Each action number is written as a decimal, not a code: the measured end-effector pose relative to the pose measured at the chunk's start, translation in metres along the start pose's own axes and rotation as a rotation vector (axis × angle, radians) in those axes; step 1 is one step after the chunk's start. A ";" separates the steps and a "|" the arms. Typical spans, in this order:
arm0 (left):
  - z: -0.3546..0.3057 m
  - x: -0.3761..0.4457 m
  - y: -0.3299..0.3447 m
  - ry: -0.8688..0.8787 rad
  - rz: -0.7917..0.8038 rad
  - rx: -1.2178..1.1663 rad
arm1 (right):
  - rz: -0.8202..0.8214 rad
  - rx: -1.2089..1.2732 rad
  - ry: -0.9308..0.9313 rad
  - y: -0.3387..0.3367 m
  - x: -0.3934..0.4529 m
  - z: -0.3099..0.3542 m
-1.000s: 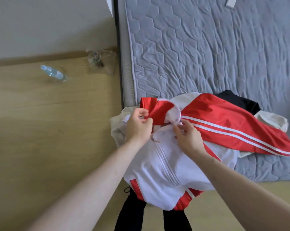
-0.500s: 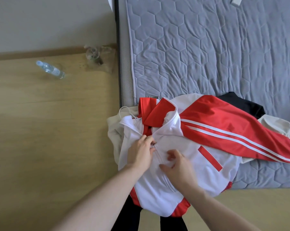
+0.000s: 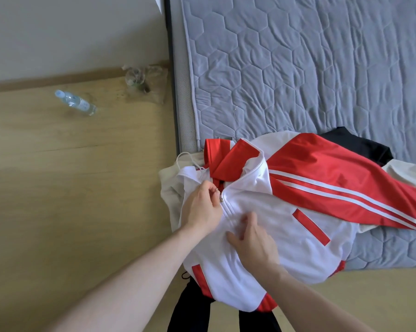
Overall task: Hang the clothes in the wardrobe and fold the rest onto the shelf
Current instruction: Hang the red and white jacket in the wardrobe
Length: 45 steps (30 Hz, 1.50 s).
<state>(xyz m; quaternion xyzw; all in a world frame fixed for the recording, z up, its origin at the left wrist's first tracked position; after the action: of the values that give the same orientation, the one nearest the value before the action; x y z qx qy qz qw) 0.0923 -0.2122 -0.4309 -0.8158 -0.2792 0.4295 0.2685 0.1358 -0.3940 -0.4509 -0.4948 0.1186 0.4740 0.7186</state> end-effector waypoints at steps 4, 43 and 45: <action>-0.002 -0.008 0.009 -0.004 0.128 -0.177 | 0.018 -0.070 -0.046 -0.003 0.011 0.010; 0.095 -0.028 -0.006 -0.408 0.157 -0.302 | 0.134 -0.052 -0.100 -0.026 -0.031 0.009; 0.071 -0.044 -0.036 -0.308 -0.003 -0.367 | 0.044 -0.009 -0.120 -0.054 -0.040 0.023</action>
<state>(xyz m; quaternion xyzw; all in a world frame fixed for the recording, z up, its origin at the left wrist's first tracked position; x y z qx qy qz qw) 0.0034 -0.2031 -0.4172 -0.7753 -0.3913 0.4907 0.0707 0.1512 -0.4013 -0.3820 -0.4660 0.0838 0.5190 0.7116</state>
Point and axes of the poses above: each hand's wrist, its own x-axis towards the middle knuckle, its own y-axis out of the palm, z = x × y, the point moved 10 cm from there along x, towards the middle knuckle, and after that the axes turned 9 degrees about -y, right-handed, at the moved point
